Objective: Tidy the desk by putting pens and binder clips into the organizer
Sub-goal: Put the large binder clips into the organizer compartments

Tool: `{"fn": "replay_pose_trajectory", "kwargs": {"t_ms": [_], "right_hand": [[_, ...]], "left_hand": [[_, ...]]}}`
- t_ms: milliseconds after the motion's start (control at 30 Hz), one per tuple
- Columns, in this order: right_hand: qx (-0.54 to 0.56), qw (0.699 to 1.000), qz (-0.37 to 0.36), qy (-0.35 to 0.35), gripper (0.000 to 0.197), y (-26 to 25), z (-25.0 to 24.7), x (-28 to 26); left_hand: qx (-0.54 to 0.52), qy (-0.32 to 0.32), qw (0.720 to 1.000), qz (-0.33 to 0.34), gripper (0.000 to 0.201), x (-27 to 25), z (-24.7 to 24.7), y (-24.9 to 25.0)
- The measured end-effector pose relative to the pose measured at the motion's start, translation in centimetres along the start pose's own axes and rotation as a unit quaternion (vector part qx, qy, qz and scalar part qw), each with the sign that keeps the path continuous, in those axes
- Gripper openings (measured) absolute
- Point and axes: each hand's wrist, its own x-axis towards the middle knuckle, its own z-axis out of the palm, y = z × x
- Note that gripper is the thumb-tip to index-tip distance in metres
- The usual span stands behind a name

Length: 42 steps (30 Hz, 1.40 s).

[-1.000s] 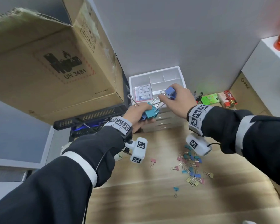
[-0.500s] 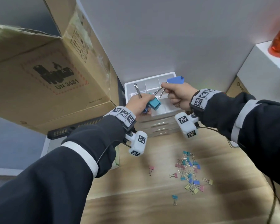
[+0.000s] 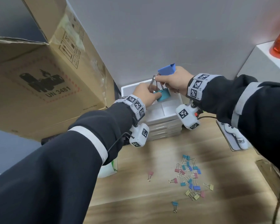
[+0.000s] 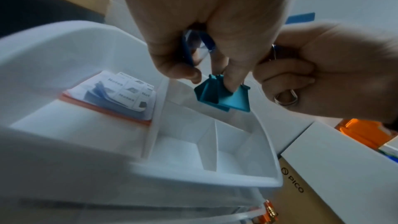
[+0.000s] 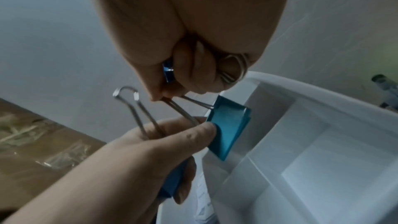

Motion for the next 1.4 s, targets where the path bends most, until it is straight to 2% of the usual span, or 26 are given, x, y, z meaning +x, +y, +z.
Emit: {"fn": "replay_pose_trajectory", "kwargs": {"t_ms": [100,233,333,433,567,733,800,867,1033,1100,1267,1400], "right_hand": [[-0.049,0.998,-0.016,0.039,0.015,0.7,-0.1,0.5],[-0.094,0.995,-0.022,0.035,0.016,2.2,-0.8,0.7],[-0.119,0.992,-0.028,0.036,0.032,2.9,-1.6,0.6],[-0.131,0.989,-0.036,0.049,0.037,3.2,-2.2,0.7],[-0.155,0.985,-0.06,0.041,0.029,2.9,-2.6,0.6],[-0.178,0.979,-0.101,0.016,0.033,2.4,-1.9,0.3],[-0.176,0.979,-0.097,0.017,0.033,2.6,-1.9,0.2],[-0.187,0.978,-0.089,0.016,0.025,2.9,-2.1,0.2],[-0.187,0.979,-0.063,0.044,0.005,3.5,-2.6,-0.3],[-0.182,0.98,-0.058,0.05,0.01,3.6,-2.8,-0.5],[-0.153,0.984,-0.047,0.08,0.023,3.5,-3.1,-0.6],[-0.121,0.99,-0.012,0.075,0.028,3.4,-3.3,-0.4]], "left_hand": [[0.053,0.013,0.999,0.003,0.016,0.8,0.5,0.2],[0.106,0.008,0.994,0.018,0.014,1.5,1.5,0.0],[0.122,0.015,0.992,0.009,0.019,1.8,2.3,0.1],[0.097,0.025,0.995,-0.004,0.017,2.0,2.7,0.2],[0.081,0.031,0.996,-0.01,0.008,1.8,2.7,0.1],[0.079,-0.001,0.997,-0.026,0.01,1.8,3.0,0.5],[0.071,-0.017,0.997,-0.033,0.017,1.7,3.5,0.8],[0.06,-0.024,0.997,-0.038,0.021,1.6,3.7,1.1],[0.05,-0.016,0.997,-0.061,0.009,1.4,3.4,1.1],[0.04,-0.013,0.997,-0.072,0.009,1.4,3.2,0.9],[-0.056,-0.058,0.994,-0.075,0.014,0.9,2.8,0.5],[-0.079,-0.02,0.994,-0.075,0.019,0.6,1.8,-0.1]]}}
